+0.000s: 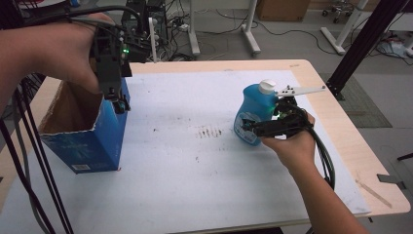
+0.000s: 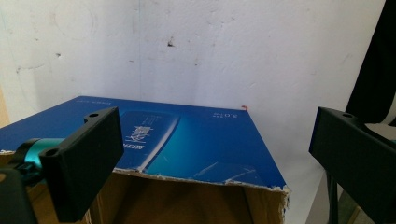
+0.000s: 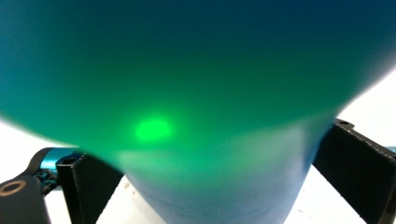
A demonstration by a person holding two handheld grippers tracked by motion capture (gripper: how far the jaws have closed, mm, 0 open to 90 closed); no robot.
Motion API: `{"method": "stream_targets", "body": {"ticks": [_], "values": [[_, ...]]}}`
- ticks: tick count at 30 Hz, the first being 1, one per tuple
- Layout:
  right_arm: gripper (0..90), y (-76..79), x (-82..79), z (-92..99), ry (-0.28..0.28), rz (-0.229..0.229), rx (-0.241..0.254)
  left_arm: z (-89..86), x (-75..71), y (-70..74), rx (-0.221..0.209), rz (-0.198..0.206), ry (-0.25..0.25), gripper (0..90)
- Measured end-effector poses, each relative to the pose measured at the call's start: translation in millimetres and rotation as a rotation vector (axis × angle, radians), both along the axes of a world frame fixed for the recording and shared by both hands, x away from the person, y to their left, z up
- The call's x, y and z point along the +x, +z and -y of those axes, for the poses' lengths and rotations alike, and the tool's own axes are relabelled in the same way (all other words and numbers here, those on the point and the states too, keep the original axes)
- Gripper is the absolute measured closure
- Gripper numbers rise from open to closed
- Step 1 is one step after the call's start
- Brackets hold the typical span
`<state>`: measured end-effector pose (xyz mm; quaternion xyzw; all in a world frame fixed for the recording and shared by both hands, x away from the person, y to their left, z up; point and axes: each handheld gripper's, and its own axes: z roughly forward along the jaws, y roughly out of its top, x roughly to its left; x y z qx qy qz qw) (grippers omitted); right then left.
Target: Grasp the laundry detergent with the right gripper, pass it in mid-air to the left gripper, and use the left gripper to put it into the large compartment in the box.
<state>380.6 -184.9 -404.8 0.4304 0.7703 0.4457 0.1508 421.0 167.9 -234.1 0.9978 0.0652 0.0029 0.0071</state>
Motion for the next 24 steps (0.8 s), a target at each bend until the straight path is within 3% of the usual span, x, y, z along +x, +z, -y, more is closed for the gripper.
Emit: {"method": "stream_targets", "body": {"ticks": [5, 24], "values": [[13.0, -1.1, -1.5, -0.1, -0.008, 0.015, 0.019, -0.8, 1.4, -0.8, 0.002, 0.0, 0.004, 3.0], [19.1, -3.5, -2.6, -1.4, -0.04, 0.062, 0.028, 3.0, 3.0, -3.7, 0.007, -0.008, 0.0, 3.0]]}}
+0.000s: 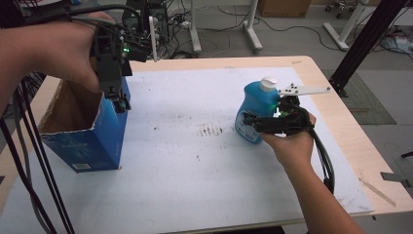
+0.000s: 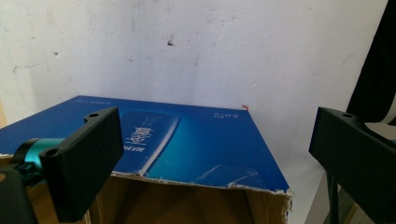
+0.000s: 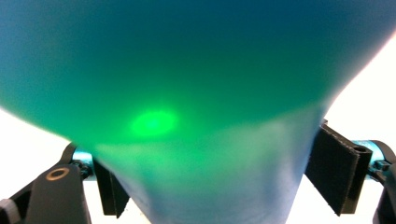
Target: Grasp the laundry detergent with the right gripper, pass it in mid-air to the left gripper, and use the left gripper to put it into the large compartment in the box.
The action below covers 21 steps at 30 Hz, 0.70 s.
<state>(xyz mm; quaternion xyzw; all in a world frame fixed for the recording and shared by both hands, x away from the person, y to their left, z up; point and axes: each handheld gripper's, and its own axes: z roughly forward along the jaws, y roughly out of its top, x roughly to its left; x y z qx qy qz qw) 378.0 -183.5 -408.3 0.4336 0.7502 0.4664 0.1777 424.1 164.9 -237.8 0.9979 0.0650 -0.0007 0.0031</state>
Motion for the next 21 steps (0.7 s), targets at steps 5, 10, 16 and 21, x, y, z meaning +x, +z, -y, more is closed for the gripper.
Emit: {"method": "stream_targets", "body": {"ticks": [5, 10, 16, 21], "values": [[24.6, -0.4, -0.6, -0.2, 0.005, 0.01, 0.007, 0.8, 0.3, -0.5, 0.003, -0.002, -0.001, 3.0], [25.1, -1.7, -0.5, -0.7, 0.001, 0.01, 0.006, 0.7, 0.0, -0.7, 0.002, -0.002, 0.002, 3.0], [29.0, -3.2, -1.2, -1.2, -0.004, 0.017, 0.004, 0.4, 0.1, -0.5, 0.008, -0.003, 0.002, 3.0], [33.3, -3.9, -1.3, -1.6, 0.001, 0.027, 0.005, 1.0, 0.1, -1.5, 0.013, -0.004, 0.003, 3.0]]}}
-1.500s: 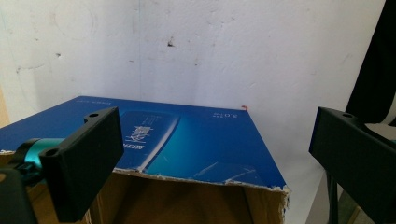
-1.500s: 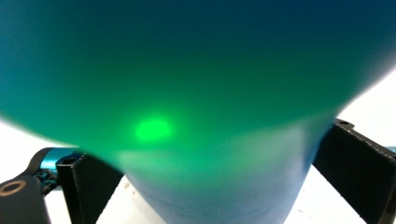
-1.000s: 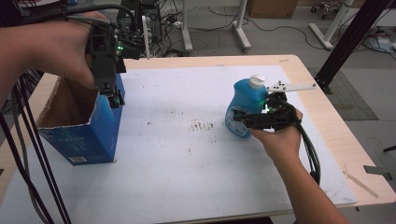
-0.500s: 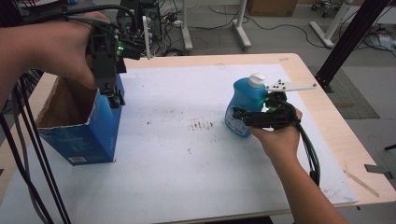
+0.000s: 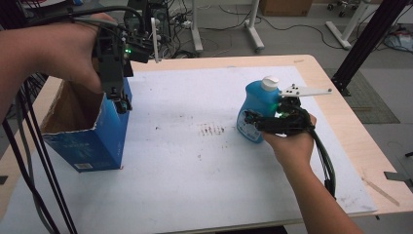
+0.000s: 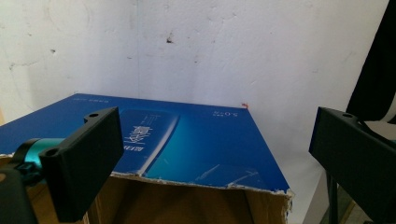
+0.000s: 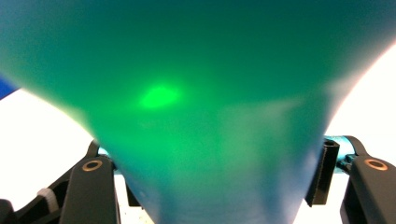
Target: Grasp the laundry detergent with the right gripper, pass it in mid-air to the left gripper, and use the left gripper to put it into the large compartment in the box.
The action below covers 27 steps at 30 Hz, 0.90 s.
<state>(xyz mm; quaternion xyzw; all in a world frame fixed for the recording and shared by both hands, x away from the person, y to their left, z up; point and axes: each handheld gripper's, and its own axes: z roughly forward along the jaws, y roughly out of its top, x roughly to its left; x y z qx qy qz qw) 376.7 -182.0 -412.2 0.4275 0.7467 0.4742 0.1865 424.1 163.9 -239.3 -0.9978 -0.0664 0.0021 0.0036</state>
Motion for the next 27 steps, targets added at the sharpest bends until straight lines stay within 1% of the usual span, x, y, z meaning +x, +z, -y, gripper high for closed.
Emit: {"method": "stream_targets", "body": {"ticks": [5, 7, 10, 15, 17, 19, 23, 24, 27], "values": [[35.3, -0.6, -0.1, -0.3, -0.005, 0.003, -0.003, 0.6, 0.2, -0.3, -0.007, -0.001, 0.004, 3.0], [36.1, -1.0, -0.1, -0.7, -0.005, 0.004, -0.005, 1.5, 1.0, -0.5, -0.003, -0.003, -0.002, 3.0], [39.1, -2.0, -0.6, -1.4, -0.003, 0.008, -0.008, 2.7, 1.7, -1.1, -0.003, -0.003, -0.003, 3.0], [41.9, -3.0, -1.8, -3.0, -0.004, 0.024, -0.016, 4.3, 2.1, -1.7, 0.0, -0.005, -0.006, 3.0], [44.7, -2.9, -3.7, -4.6, 0.002, 0.06, -0.051, 4.7, 2.4, -2.0, 0.0, -0.005, -0.003, 3.0], [45.8, -2.8, -4.7, -5.7, 0.01, 0.078, -0.069, 5.2, 3.1, -2.4, 0.002, -0.007, -0.007, 3.0], [47.2, -1.6, -5.8, -7.9, 0.026, 0.101, -0.099, 6.4, 2.6, -2.0, -0.001, -0.006, -0.003, 3.0], [47.3, -0.7, -6.2, -9.1, 0.03, 0.101, -0.108, 6.7, 2.4, -1.7, -0.003, -0.005, -0.006, 3.0], [47.4, 4.5, -6.7, -9.9, 0.048, 0.108, -0.102, 7.8, 1.6, -0.9, -0.004, -0.007, -0.01, 3.0]]}}
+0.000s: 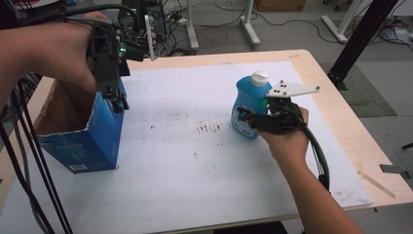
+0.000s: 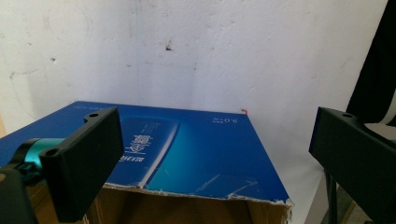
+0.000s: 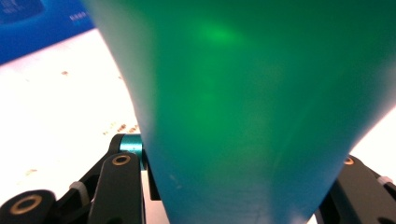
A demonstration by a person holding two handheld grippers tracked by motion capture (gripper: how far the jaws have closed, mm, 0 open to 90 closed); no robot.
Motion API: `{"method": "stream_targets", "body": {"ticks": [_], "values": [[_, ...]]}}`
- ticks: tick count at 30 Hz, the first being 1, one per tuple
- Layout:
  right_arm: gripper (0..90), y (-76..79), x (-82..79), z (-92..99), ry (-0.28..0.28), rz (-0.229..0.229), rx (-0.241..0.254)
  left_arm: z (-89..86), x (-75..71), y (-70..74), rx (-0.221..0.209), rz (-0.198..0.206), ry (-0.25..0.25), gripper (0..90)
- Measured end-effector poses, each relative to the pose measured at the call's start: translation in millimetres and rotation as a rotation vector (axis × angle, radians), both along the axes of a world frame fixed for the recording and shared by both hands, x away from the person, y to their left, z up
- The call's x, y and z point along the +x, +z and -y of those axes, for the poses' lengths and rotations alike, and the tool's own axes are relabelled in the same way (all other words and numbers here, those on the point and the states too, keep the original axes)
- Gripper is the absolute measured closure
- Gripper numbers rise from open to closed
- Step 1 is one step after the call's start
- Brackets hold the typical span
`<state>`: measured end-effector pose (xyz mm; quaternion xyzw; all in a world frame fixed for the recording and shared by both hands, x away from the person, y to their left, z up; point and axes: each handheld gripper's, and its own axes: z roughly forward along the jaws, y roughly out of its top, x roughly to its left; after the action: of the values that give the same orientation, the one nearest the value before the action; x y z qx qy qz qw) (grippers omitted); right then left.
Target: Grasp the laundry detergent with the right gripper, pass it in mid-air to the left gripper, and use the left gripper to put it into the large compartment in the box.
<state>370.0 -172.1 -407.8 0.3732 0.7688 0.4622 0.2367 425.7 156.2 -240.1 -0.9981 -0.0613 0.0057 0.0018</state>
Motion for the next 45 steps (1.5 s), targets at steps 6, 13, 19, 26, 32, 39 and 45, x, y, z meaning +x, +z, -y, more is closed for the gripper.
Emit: {"method": "stream_targets", "body": {"ticks": [6, 13, 19, 26, 32, 39, 45], "values": [[47.4, 23.9, -2.9, -3.8, 0.076, 0.002, 0.016, 4.4, -3.8, 4.5, -0.007, 0.007, -0.011, 3.0], [47.3, 49.2, -6.1, -9.1, 0.177, -0.004, 0.013, 12.6, -12.1, 15.0, -0.024, 0.019, -0.037, 3.0], [47.2, 69.5, -11.8, -20.8, 0.294, -0.021, -0.018, 27.4, -22.1, 24.6, -0.036, 0.023, -0.065, 3.0], [47.1, 76.3, -16.6, -33.9, 0.394, -0.054, -0.047, 41.1, -30.4, 30.8, -0.041, 0.021, -0.092, 3.0], [47.1, 76.0, -19.1, -45.4, 0.524, -0.102, -0.031, 54.1, -40.4, 38.6, -0.052, 0.015, -0.104, 3.0], [47.1, 76.3, -21.2, -60.3, 0.618, -0.117, -0.036, 65.5, -48.5, 40.1, -0.045, 0.012, -0.121, 3.0], [47.1, 79.8, -23.5, -73.8, 0.678, -0.116, -0.02, 70.6, -52.2, 40.3, -0.04, 0.003, -0.121, 3.0]]}}
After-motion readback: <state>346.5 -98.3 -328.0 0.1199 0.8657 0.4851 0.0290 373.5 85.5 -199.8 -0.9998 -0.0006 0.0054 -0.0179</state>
